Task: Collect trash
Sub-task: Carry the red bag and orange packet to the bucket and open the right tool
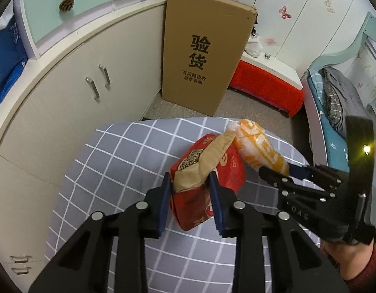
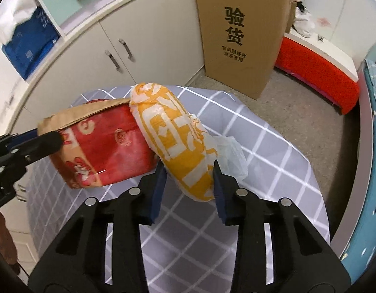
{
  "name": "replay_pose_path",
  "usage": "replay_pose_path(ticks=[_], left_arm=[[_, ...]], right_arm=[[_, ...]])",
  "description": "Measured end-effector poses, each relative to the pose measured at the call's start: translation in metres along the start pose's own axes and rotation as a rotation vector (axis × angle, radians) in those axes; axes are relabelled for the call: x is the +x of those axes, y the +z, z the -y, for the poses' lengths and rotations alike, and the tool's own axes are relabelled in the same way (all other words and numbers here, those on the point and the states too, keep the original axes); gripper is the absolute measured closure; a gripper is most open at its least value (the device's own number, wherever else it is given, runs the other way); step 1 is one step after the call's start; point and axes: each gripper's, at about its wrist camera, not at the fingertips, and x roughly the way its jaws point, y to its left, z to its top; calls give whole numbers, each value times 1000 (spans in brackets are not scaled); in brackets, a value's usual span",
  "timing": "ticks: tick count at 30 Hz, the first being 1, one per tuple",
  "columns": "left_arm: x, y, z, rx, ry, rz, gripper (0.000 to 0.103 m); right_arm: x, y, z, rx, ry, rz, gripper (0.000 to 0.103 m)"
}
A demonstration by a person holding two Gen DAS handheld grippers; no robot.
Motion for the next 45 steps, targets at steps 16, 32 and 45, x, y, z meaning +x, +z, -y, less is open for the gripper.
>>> replay_pose_path(ticks=[16, 32, 45], left_arm=[[-64, -58, 169, 154, -76, 27, 73], [-74, -132, 383, 418, -153, -27, 73], [-55, -149, 437, 488, -81, -76, 73]], right_arm=[[-147, -128, 116, 243, -66, 89, 69], [-256, -280, 260, 561, -180, 153, 69], [-261, -312, 307, 683, -100, 192, 36]])
